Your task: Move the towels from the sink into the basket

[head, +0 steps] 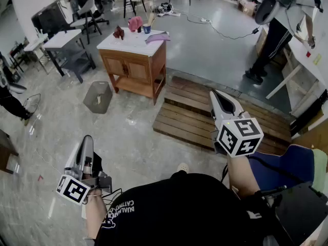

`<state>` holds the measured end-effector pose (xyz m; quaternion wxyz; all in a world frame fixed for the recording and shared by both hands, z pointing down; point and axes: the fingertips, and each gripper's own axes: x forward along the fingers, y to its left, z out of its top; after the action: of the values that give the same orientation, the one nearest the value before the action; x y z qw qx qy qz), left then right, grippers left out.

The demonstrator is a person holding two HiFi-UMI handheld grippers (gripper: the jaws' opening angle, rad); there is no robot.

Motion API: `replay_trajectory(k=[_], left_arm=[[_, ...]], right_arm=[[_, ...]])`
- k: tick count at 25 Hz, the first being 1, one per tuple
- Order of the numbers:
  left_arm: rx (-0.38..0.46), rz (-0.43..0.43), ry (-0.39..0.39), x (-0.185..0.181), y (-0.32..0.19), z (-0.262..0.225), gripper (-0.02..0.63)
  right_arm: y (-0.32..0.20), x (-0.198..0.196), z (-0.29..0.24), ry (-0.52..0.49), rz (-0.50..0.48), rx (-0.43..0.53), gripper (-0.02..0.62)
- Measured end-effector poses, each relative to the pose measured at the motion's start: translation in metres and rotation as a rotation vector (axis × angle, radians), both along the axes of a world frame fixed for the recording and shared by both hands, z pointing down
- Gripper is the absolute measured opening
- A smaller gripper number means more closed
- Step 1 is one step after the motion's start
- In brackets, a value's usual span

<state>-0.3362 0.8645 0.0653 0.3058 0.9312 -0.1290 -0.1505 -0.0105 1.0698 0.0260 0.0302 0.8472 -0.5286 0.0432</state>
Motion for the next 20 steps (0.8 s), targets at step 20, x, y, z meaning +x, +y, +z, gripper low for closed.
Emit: replay_trajectory(k=[20], left_arm=[[0.186,-0.009,-0.145,0.036,-0.011,0.000,0.002]], right_arm=[[-0.012,0.037,0.019,-0.060,-0.007,-0.024,0.005]])
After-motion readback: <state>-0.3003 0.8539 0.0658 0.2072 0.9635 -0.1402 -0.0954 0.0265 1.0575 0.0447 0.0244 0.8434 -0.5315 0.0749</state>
